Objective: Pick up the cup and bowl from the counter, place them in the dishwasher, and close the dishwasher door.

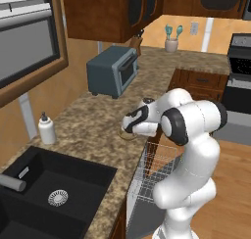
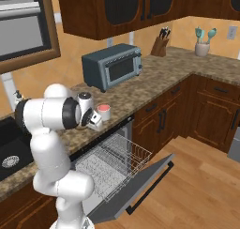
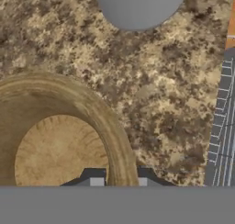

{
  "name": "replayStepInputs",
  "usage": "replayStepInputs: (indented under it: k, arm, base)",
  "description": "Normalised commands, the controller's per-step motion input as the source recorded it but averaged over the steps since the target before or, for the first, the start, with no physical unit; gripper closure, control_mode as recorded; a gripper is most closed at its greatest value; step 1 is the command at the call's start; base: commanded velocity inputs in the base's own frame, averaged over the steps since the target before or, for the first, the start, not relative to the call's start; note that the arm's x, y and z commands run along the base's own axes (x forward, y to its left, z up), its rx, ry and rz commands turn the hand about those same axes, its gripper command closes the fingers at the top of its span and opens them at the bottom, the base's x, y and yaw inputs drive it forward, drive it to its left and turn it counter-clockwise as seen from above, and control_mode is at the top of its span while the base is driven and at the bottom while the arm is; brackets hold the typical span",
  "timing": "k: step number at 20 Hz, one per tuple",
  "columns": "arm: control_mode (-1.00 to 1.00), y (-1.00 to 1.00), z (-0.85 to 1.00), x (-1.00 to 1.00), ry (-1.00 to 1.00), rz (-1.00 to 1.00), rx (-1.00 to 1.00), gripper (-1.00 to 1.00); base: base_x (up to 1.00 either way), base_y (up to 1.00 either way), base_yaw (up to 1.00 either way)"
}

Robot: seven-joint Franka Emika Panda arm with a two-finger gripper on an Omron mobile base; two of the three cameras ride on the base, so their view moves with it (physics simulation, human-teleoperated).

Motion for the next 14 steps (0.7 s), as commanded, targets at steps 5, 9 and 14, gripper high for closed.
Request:
replayStepInputs:
  k: [5, 9, 14]
  arm:
    - [-1.00, -0.84, 0.15, -1.00, -0.08, 0.00, 0.05, 1.00]
    - [-1.00, -1.00, 0.01, -0.42, 0.05, 0.00, 0.02, 1.00]
    - [-1.00, -1.00, -0.16, 0.00, 0.18, 0.00, 0.01, 1.00]
  base:
    - [0.00, 0.00, 0.00]
    - [0.00, 0.00, 0.00]
    - [0.00, 0.00, 0.00]
